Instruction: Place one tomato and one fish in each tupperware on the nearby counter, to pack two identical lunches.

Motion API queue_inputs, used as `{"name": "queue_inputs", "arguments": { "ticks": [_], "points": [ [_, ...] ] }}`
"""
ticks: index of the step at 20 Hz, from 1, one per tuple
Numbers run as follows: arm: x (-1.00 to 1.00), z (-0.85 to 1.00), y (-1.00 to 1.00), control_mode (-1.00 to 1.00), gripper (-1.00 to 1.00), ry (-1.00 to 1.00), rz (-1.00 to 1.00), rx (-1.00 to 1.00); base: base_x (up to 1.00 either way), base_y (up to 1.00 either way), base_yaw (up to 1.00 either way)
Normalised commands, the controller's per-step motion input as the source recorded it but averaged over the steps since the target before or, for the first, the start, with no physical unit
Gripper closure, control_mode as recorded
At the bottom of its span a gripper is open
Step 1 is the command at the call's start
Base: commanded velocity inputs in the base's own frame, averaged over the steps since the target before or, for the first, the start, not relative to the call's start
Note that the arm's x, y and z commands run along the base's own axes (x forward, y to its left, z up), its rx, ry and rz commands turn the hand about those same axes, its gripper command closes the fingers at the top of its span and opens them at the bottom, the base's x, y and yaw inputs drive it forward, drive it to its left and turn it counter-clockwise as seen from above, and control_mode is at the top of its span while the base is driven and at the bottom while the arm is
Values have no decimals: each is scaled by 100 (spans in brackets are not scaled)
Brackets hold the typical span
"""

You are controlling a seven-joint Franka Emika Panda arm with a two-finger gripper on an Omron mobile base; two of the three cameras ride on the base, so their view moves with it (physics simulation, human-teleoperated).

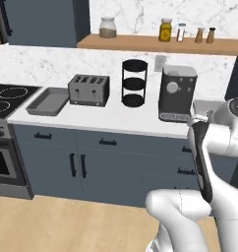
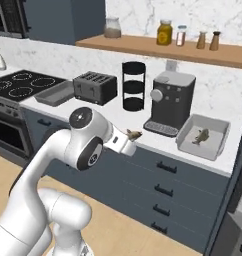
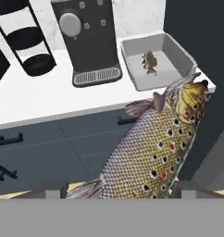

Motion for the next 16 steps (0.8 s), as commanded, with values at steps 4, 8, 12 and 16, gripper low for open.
{"name": "queue_inputs", "arguments": {
  "ticks": [4,8,12,16],
  "points": [
    [0,0,0,100,100,0,0,0,100,100,-4],
    [0,0,0,100,100,0,0,0,100,100,-13],
    [0,0,0,100,100,0,0,0,89,100,-21],
    [0,0,0,100,100,0,0,0,77,100,-25]
  ]
}}
